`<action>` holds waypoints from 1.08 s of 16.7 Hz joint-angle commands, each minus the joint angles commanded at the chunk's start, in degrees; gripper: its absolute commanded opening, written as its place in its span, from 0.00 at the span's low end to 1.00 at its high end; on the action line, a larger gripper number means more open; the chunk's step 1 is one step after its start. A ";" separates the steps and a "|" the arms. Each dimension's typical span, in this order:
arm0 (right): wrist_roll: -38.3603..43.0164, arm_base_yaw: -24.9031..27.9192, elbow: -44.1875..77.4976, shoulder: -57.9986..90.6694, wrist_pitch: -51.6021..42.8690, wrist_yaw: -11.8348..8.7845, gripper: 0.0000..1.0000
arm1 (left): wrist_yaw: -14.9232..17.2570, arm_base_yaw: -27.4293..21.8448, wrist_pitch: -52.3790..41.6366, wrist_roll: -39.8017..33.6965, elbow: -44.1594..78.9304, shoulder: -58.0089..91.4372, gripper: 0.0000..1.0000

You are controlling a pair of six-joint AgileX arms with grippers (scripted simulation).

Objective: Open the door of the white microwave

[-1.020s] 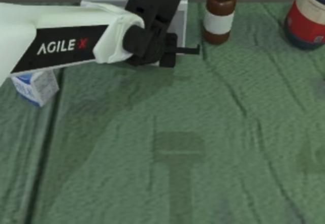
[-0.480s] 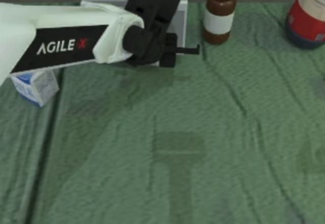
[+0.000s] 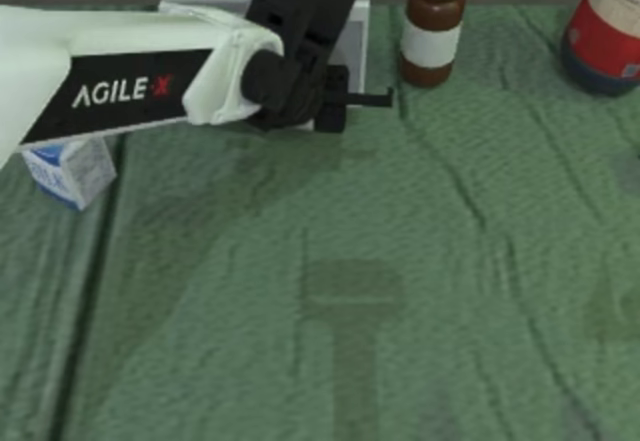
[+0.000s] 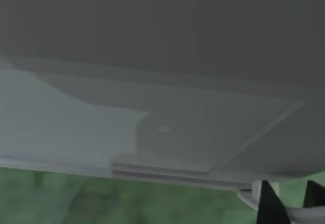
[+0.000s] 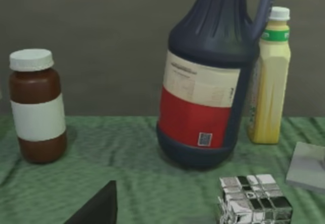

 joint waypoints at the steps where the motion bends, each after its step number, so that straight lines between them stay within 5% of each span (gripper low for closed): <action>1: 0.00 0.00 0.00 0.00 0.00 0.00 1.00 | 0.08 0.07 0.05 0.13 -0.19 -0.08 0.00; 18: 0.00 0.00 0.00 0.00 0.00 0.00 1.00 | 2.13 1.15 2.00 3.51 -3.86 -2.44 0.00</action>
